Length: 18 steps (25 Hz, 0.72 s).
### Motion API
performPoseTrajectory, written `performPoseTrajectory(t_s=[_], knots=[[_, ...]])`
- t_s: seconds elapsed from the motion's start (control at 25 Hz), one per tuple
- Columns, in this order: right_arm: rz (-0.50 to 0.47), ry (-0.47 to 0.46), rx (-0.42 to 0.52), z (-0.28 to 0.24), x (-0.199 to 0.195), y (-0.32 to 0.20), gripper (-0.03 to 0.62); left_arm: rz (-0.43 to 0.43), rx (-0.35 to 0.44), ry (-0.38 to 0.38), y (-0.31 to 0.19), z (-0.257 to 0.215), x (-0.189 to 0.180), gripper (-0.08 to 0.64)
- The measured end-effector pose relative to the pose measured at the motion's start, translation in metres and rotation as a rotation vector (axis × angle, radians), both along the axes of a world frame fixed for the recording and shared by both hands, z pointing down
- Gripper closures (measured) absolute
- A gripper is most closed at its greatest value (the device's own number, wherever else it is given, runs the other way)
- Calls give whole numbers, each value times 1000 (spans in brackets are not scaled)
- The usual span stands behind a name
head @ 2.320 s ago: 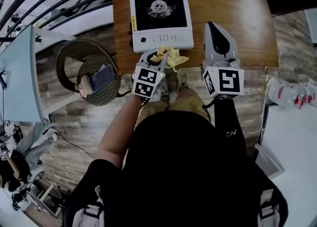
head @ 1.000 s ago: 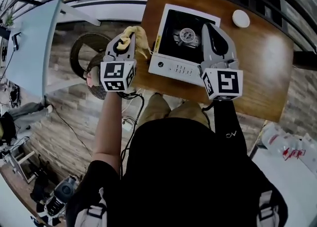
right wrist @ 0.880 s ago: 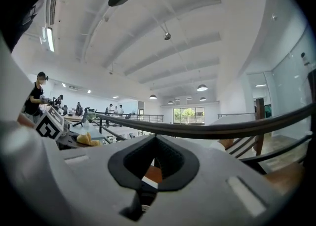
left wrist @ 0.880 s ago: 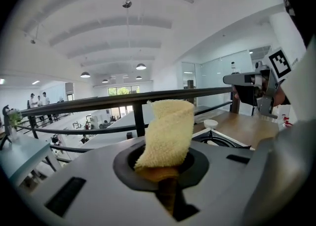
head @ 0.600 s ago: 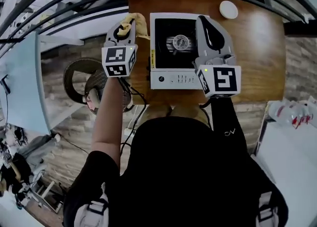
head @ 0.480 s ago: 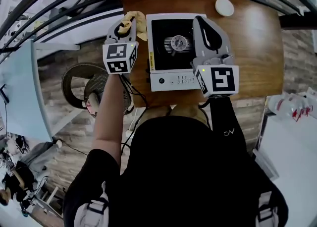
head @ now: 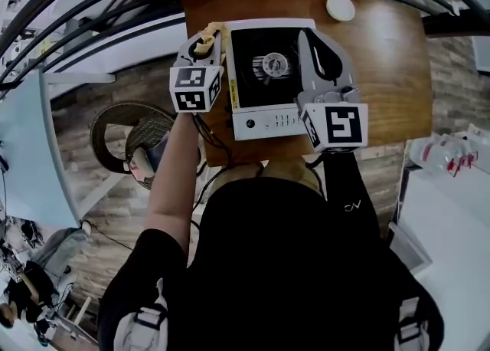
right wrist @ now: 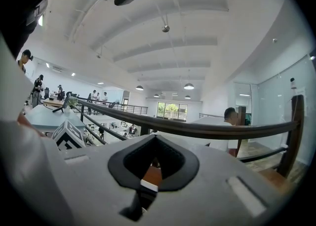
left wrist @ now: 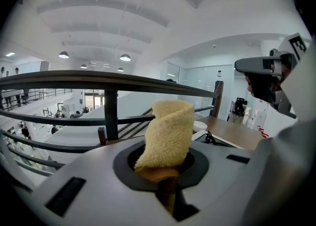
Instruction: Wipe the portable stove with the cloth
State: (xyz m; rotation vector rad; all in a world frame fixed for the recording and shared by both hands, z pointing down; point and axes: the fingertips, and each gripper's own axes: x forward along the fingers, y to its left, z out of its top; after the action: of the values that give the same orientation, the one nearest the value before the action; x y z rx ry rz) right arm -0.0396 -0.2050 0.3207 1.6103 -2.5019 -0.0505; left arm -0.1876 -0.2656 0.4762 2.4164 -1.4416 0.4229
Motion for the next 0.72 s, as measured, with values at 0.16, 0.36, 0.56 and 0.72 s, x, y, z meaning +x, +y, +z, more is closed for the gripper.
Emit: performPoseTrajectory(t_s=[0.16,0.36,0.56,0.72], knots=[[-35,-16,2,-6,-4,12,589,-12,-5,-8,29,-3,-1,531],[-110,-35,10,-7,-11,24,589,-71,-29,-32,78,1,-12,531],[-162,-61,3,-4,-11,40,589,-98,-78,-62,137,12,-10,531],[-188,-76,4,-4,-8,50,589,-101,-105,-78,177,16,-1,531]])
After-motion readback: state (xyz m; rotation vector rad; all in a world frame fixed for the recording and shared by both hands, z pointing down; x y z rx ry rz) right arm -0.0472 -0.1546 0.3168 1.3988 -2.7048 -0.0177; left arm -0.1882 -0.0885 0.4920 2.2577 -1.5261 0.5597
